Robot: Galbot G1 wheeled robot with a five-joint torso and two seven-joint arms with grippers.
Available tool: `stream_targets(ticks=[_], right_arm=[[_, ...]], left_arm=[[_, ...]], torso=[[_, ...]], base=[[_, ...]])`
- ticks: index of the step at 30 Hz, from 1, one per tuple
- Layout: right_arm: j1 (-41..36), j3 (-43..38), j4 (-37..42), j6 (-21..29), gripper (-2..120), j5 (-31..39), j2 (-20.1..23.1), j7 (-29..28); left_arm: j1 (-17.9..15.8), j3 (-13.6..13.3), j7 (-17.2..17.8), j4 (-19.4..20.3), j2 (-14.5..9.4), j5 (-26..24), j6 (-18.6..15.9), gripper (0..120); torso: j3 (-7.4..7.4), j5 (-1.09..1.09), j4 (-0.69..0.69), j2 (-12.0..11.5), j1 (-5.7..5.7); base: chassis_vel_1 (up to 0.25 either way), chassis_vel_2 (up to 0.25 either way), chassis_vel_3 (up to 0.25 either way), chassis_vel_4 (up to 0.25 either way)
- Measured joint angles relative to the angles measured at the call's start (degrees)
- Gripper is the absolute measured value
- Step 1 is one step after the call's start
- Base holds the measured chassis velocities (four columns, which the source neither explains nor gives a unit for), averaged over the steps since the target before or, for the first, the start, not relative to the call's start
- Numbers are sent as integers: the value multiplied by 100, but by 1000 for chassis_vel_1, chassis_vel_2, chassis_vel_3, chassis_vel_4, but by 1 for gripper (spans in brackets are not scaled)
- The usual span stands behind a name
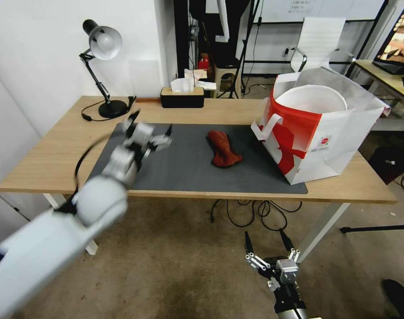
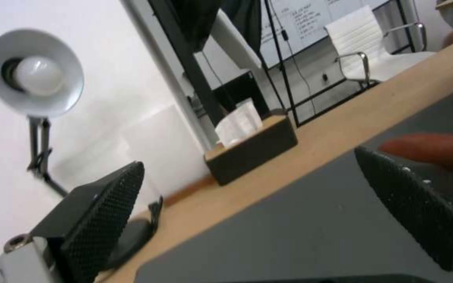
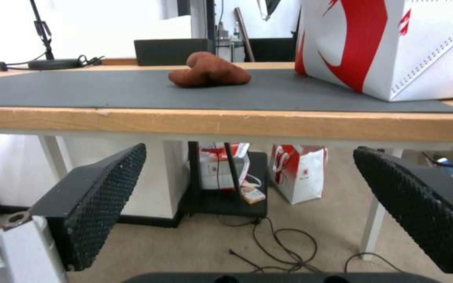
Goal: Sweep shrimp from table into container with towel, then put container into takeout bag.
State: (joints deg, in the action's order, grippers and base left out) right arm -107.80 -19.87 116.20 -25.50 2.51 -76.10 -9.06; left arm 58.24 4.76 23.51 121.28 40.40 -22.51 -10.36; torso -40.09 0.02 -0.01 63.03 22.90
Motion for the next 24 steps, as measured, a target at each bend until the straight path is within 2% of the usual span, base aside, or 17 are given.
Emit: stream_targets(ticks=[1,4,5,7,8,9,10,11,12,13,14,15,16,17,19,21,24], right_arm=[[0,0,0,0,100,0,0,0],[14,-35,7,7,100,20,60,0],[14,-35,7,7,100,20,60,0],[1,-47,31,7,100,23,66,2],[-21,-55,54,7,100,23,65,6],[-21,-55,54,7,100,23,65,6],[-42,-74,75,7,100,23,70,11],[-49,-88,85,6,100,28,81,13],[-58,-128,106,2,100,66,121,17],[-58,-128,106,2,100,66,121,17],[-64,-163,121,-5,100,120,169,30],[-67,-181,129,-10,100,148,195,43],[-76,-223,148,-30,100,216,252,78],[-80,-250,166,-57,100,246,284,102],[-80,-263,173,-73,100,261,296,116],[-75,-342,202,-110,100,417,354,250],[-66,-393,225,-111,100,541,403,366]], left_arm=[[0,0,0,0,0,0,0,100],[861,500,-52,175,377,398,139,100],[861,500,-52,175,377,398,139,100],[1286,718,-105,258,601,614,203,100],[1642,887,-193,300,809,844,311,100],[1642,887,-193,300,809,844,311,100],[2001,1028,-306,324,1050,1088,452,100],[2162,1070,-352,330,1156,1190,497,100],[2535,1129,-440,331,1427,1423,615,100],[2535,1129,-440,331,1427,1423,615,100],[2850,1162,-520,311,1668,1615,726,100],[2977,1179,-552,290,1762,1689,781,100],[3375,1238,-707,185,2048,1868,1035,100],[3604,1286,-842,102,2204,1953,1207,100],[3688,1304,-897,65,2255,1978,1277,100],[4070,1379,-1149,-124,2498,2117,1657,100],[4229,1412,-1223,-224,2627,2209,1825,100]], torso=[[0,0,0,0,0],[-1,-1,-2,0,1],[-1,-1,-2,0,1],[0,-1,-1,0,1],[0,0,0,0,1],[0,0,0,0,1],[0,-2,-1,0,1],[-1,-2,0,0,1],[-1,-1,1,0,1],[-1,-1,1,0,1],[-1,-2,2,0,1],[-1,-2,1,0,1],[-1,0,2,0,1],[-1,-1,2,0,1],[0,-1,1,0,1],[-1,-1,1,0,1],[-1,-1,1,0,1]], base=[[0,0,0,0],[0,0,0,0],[0,0,0,0],[0,0,0,0],[0,0,0,0],[0,0,0,0],[0,0,0,0],[0,0,0,0],[0,0,0,0],[0,0,0,0],[0,0,0,0],[0,0,0,0],[0,0,0,0],[0,0,0,0],[0,0,0,0],[0,0,0,0],[0,0,0,0]])
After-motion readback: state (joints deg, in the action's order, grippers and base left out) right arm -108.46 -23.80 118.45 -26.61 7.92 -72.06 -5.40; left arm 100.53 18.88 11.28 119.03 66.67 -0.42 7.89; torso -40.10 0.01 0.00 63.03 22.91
